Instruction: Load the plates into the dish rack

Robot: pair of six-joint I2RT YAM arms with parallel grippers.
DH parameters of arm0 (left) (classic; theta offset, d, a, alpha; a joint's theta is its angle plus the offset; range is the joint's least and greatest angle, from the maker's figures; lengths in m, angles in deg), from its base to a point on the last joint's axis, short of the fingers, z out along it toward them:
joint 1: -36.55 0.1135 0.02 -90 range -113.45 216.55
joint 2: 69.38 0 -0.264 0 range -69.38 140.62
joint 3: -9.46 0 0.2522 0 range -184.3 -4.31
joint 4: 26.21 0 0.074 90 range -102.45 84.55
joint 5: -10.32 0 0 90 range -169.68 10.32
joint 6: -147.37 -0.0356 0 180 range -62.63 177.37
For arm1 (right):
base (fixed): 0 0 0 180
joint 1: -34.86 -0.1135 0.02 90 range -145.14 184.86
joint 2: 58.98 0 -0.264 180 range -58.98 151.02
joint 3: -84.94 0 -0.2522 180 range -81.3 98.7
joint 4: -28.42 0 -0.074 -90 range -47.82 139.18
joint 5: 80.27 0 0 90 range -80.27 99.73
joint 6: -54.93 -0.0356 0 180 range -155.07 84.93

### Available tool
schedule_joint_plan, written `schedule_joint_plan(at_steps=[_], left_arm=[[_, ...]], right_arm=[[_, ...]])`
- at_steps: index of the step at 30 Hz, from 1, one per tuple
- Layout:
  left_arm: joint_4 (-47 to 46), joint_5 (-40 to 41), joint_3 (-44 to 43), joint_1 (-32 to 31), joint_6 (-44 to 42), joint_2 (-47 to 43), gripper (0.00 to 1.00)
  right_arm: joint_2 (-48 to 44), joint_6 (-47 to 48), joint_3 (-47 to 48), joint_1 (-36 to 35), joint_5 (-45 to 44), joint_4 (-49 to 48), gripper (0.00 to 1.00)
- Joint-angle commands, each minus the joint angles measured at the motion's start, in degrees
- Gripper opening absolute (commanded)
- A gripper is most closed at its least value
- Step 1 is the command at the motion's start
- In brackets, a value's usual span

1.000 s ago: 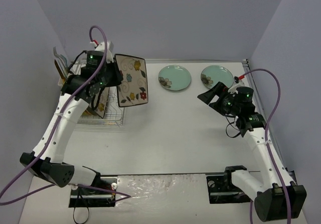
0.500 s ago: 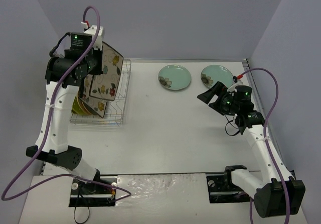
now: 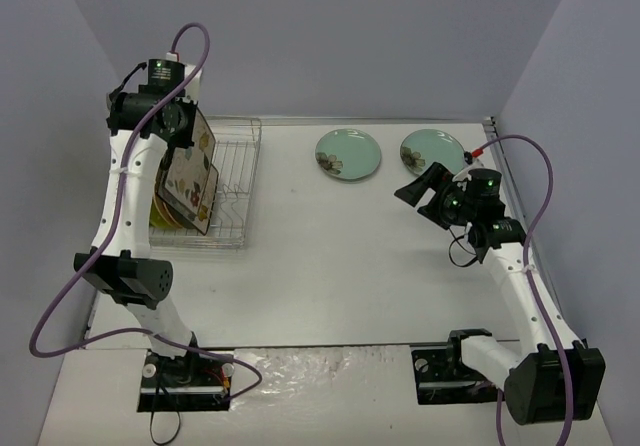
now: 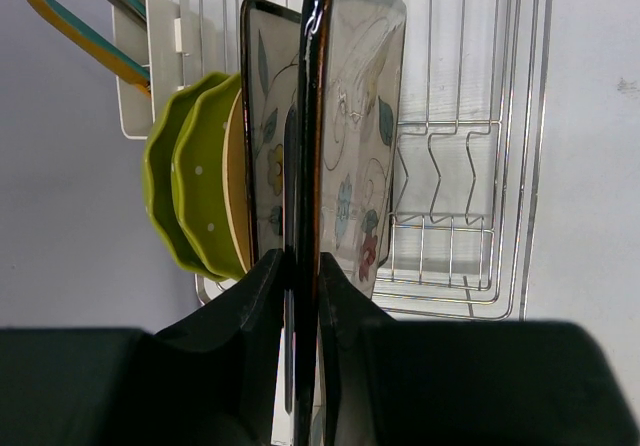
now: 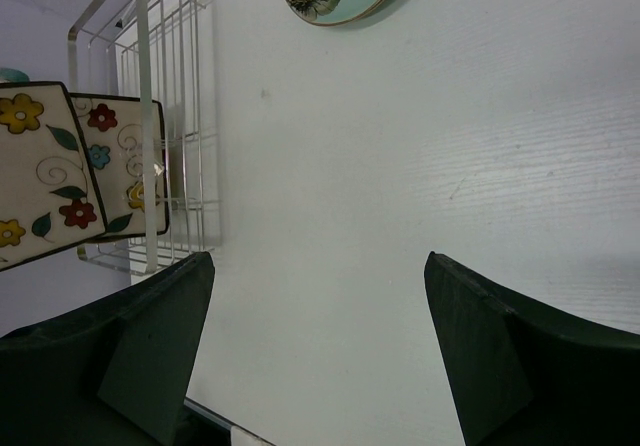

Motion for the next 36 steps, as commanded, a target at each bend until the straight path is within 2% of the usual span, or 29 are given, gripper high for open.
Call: schedule_joint_plan(at_steps=[1,24,30,36], left_arm=[[-7.3,1.4,-3.4,0.8,-1.7,-3.4,0.00],[-4.2,1.1,-6.1,1.4,1.4,4.6,0.00],[-6.7,-0.4,-4.5,1.3,4.4,1.6,0.00],[-5.4,-0.1,-5.2,1.4,4.6,-0.3,0.00]], right_arm=[[1.1,1.6,1.5,0.9,1.1,-2.2,0.83],[6.1,3.2,2.1,2.2,0.6,-2.4,0.83],[7.0,3.4,2.2,2.4,0.8,-2.6,0.83],[7.5,3.5,2.3,2.6,1.0,-3.0,0.83]])
